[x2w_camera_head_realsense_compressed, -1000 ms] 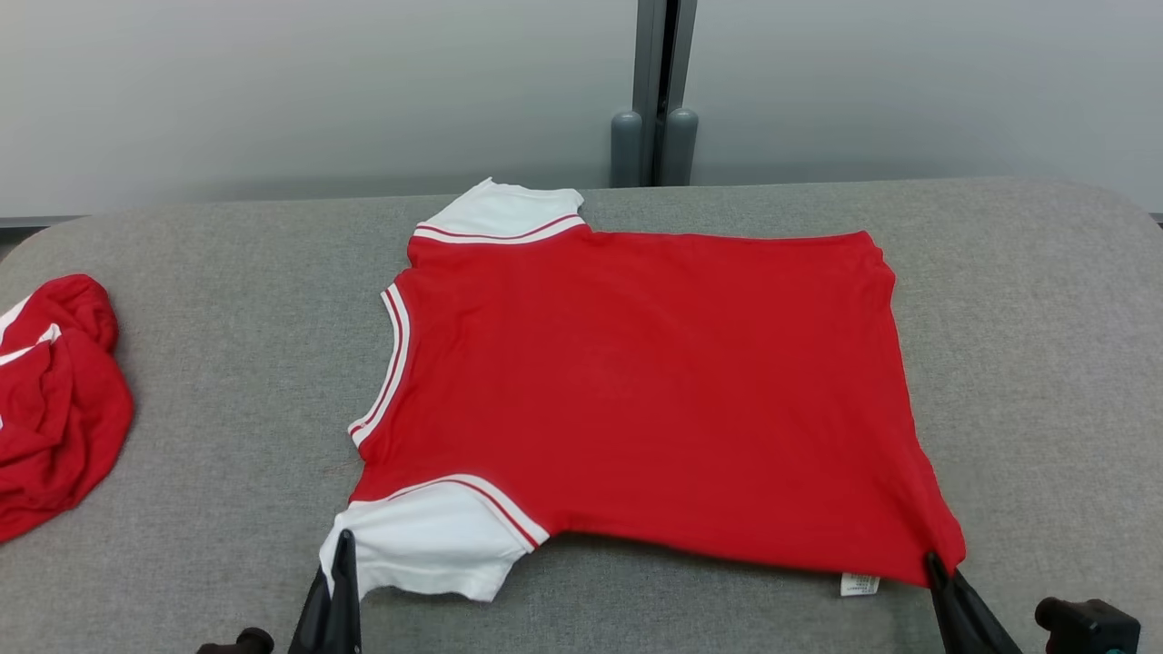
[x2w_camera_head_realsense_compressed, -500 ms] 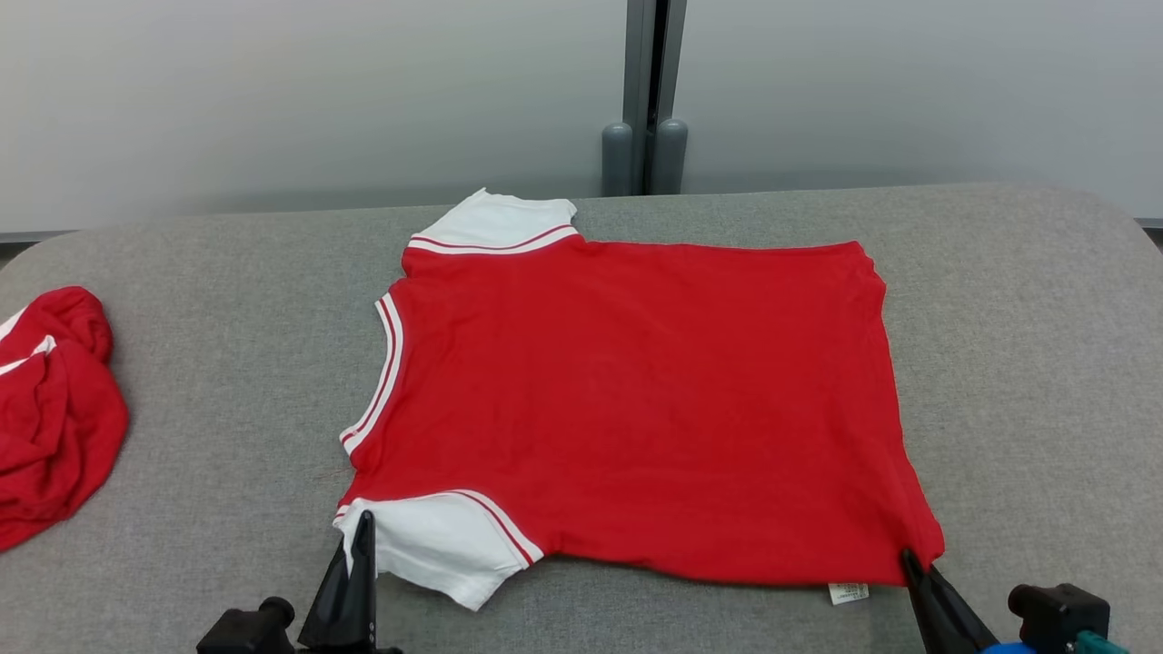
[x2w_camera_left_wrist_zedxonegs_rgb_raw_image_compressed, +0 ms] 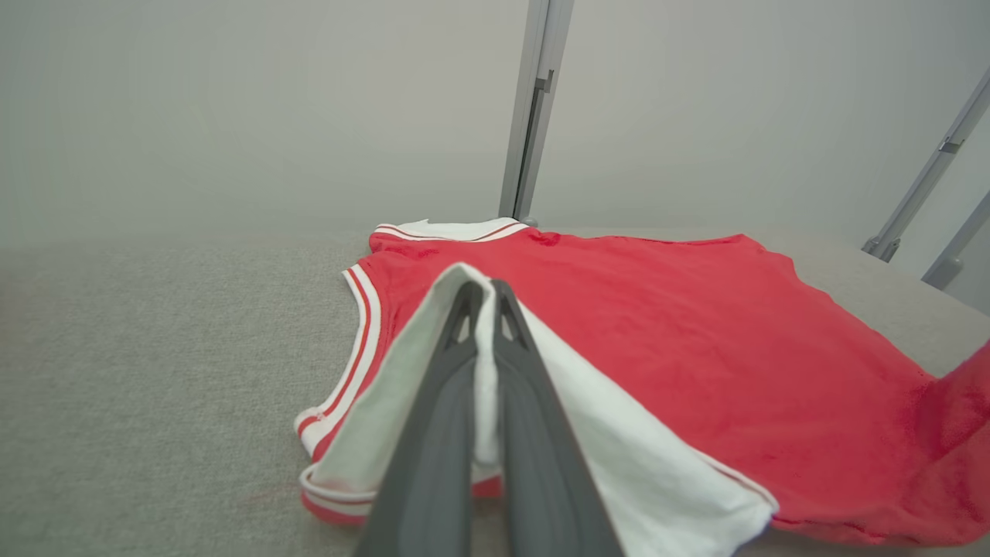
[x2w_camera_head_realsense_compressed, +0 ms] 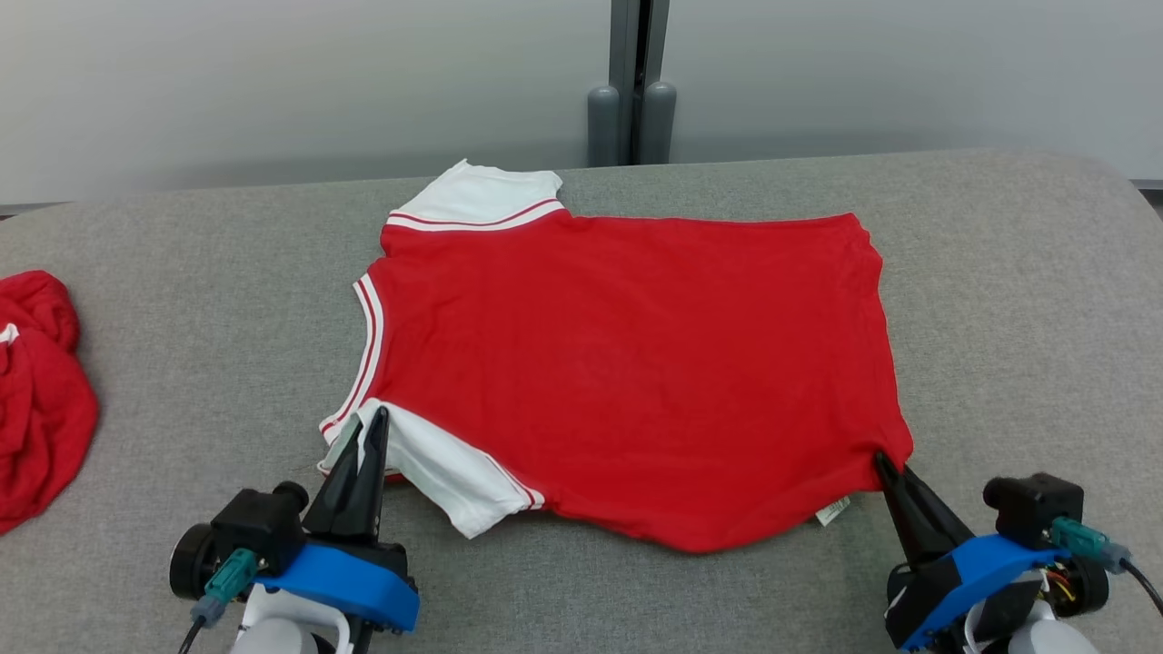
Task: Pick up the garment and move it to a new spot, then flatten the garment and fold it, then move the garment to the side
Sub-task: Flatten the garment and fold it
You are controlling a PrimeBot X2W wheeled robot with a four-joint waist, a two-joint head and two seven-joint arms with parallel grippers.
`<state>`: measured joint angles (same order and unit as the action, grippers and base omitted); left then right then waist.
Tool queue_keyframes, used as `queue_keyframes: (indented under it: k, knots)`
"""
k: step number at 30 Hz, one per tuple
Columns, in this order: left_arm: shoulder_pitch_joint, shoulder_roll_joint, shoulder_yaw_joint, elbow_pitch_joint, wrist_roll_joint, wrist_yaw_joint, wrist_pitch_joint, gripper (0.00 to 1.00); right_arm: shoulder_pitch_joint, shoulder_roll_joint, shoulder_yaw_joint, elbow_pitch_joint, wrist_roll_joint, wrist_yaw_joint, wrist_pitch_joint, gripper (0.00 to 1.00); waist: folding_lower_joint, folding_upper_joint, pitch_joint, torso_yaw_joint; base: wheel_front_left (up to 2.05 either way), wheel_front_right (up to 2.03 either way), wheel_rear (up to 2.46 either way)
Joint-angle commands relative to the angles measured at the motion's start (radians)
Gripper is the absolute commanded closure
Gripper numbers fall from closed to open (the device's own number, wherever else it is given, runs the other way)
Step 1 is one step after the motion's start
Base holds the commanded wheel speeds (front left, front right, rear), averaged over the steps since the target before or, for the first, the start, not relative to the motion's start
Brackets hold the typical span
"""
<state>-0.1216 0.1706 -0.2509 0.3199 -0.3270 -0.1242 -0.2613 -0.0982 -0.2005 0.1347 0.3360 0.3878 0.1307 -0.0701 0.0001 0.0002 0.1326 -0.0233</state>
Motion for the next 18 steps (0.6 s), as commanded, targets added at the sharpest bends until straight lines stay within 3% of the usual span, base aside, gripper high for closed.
queue_keyframes:
  k: [1, 18]
  knots:
    - [-0.042, 0.014, -0.01, 0.018, -0.003, -0.006, 0.0, 1.0, -0.042, -0.003, 0.012, 0.005, 0.013, 0.0, 0.005, 1.0, -0.0001, -0.0002, 0.005, -0.003, 0.0, 0.0, 0.0]
    - [-0.307, 0.077, -0.11, 0.216, -0.064, -0.006, 0.017, 1.0, -0.265, -0.018, 0.031, 0.146, 0.012, 0.0, 0.062, 1.0, -0.0001, -0.0002, 0.049, -0.014, 0.0, 0.0, 0.0]
